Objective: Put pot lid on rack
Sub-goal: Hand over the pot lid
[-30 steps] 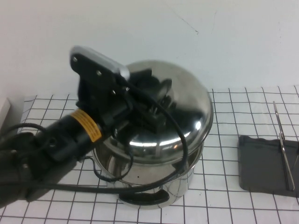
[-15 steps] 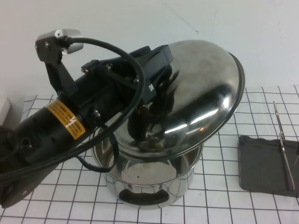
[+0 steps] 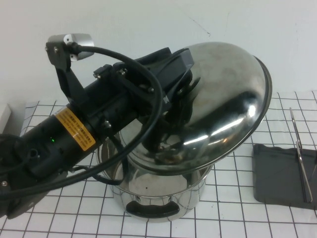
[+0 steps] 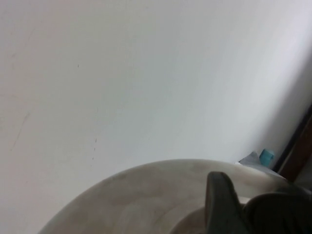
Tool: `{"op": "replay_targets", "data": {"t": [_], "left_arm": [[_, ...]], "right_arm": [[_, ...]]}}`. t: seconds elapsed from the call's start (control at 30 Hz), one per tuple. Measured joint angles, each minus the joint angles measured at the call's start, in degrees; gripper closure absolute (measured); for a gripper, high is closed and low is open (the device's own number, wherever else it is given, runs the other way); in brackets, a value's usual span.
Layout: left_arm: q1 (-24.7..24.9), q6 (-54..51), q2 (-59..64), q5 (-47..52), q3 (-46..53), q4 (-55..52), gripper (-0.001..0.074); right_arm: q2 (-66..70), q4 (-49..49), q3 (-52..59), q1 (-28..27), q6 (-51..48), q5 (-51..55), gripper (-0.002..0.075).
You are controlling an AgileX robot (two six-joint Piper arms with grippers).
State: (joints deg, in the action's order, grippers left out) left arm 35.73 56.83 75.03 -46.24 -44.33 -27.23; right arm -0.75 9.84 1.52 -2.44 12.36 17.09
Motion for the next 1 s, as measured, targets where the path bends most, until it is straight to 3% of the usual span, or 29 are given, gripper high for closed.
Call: {"op": "replay_targets", "data": {"t": [0.17,0.3,0.53,0.67,0.83,1.0], "left_arm": [[0.0,2.8,1.8,-0.6,0.0,-0.1,0.0421],[0.0,8.8,4.6,-3.2,0.0,-0.1,0.0421],[0.0,14.1,12.7,-17.2,0.0,0.0,0.0421],[0.0,14.2,16.9,-17.6,0.0,0.3,0.0421],[0.0,14.2,19.4,-17.5,-1.5,1.0,0.0421],[0.0,14.2,19.6,-17.7,-4.0,1.0,0.0421]], "right_arm": [[0.0,23.9,0.0,0.0,4.3,-3.1,0.0729],[0.0,27.9,0.0,0.0,2.5,-4.0,0.0729],[0.0,31.5,0.0,0.0,-3.3,-3.2,0.0729],[0.0,37.2,-3.7,0.0,-18.3,2.1,0.0729],[4.2,53.9,-11.8,0.0,-41.3,4.0,0.0722],[16.0,77.0,-17.8,0.0,-66.6,9.1,0.0592]]}}
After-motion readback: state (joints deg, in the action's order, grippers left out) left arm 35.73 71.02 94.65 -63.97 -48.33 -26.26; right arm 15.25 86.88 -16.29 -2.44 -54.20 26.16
